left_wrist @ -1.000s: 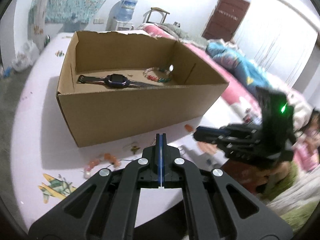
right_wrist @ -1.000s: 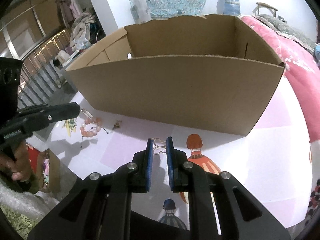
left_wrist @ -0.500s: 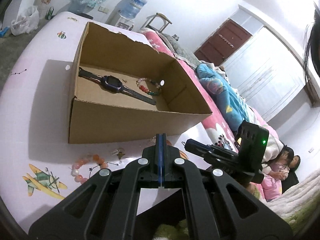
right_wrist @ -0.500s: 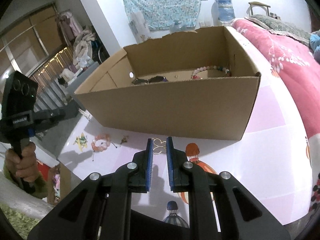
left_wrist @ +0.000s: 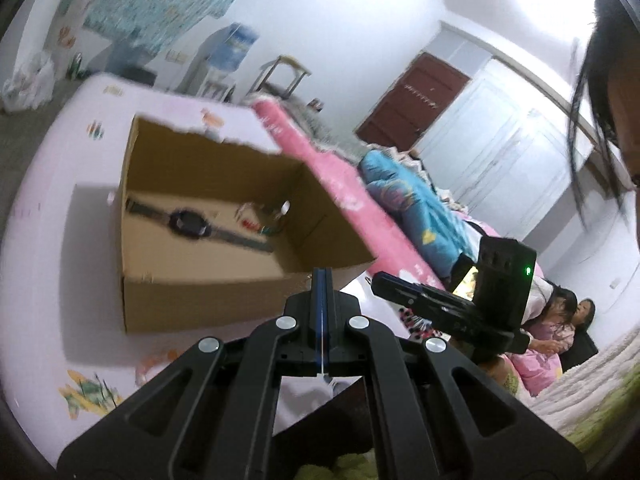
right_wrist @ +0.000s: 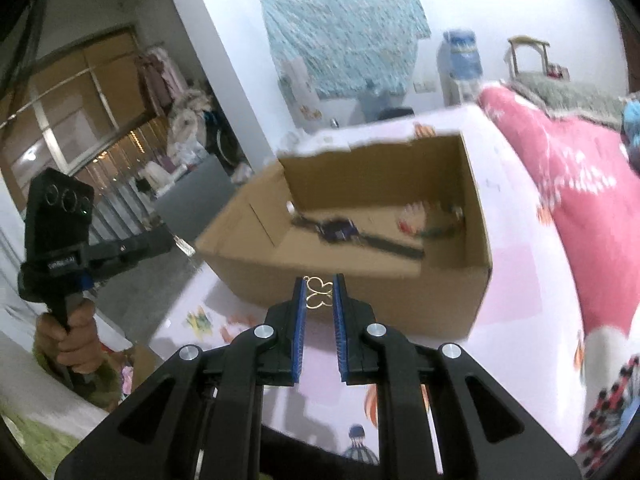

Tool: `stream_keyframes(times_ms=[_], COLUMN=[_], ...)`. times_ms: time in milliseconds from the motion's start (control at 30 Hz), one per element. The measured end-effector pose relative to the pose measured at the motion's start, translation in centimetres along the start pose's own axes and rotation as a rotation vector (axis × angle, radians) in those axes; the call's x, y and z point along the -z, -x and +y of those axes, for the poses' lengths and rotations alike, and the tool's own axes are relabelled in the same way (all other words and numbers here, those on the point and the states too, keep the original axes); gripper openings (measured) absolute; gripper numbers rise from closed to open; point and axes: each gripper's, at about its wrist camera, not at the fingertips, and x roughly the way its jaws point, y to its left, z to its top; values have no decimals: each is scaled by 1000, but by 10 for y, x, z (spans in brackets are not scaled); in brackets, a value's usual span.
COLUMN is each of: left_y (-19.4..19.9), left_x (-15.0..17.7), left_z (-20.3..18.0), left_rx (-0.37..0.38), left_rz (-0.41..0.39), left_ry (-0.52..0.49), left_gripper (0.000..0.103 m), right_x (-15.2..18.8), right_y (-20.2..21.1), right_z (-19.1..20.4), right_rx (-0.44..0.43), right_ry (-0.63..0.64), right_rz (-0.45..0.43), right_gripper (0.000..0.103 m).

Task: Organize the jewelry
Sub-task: 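Carry the held gold pieces into the box with both tools and open them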

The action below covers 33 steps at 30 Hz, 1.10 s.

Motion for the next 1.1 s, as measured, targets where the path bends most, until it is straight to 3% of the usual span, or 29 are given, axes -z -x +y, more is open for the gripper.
stream_keyframes(times_ms=[133, 267, 433, 500, 633, 767, 867, 1100], left_y=[0, -27, -85, -104, -131, -141, -143, -137], left_x=[-27, -51, -69, -69, -65, -60, -59, -63], left_z=[-10, -1, 37, 52, 73, 85, 87, 86], left_rx=[-4, -79, -142, -140, -203, -226, -238, -271], left_rz=[-19, 47, 220, 285, 369, 390, 390, 356], left_ry=[-70, -86, -26, 20, 61, 109, 113, 103], left_gripper=[0, 0, 0, 0, 0, 2, 12, 24], right_x=[-34, -66, -88, -88, -77, -73, -70, -78], right_y=[0, -31, -104, -133, -165, -172, -169, -155], right_z=[8, 12, -2, -10, -24, -31, -34, -40], right_rx=[-30, -71, -65, -40, 4, 24, 25, 44], right_ry=[70, 124, 85, 48, -5, -30, -35, -62], right_rz=[-32, 33, 273, 392, 533, 551, 544, 503], right_gripper=[13, 13, 13, 13, 13, 14, 14, 15])
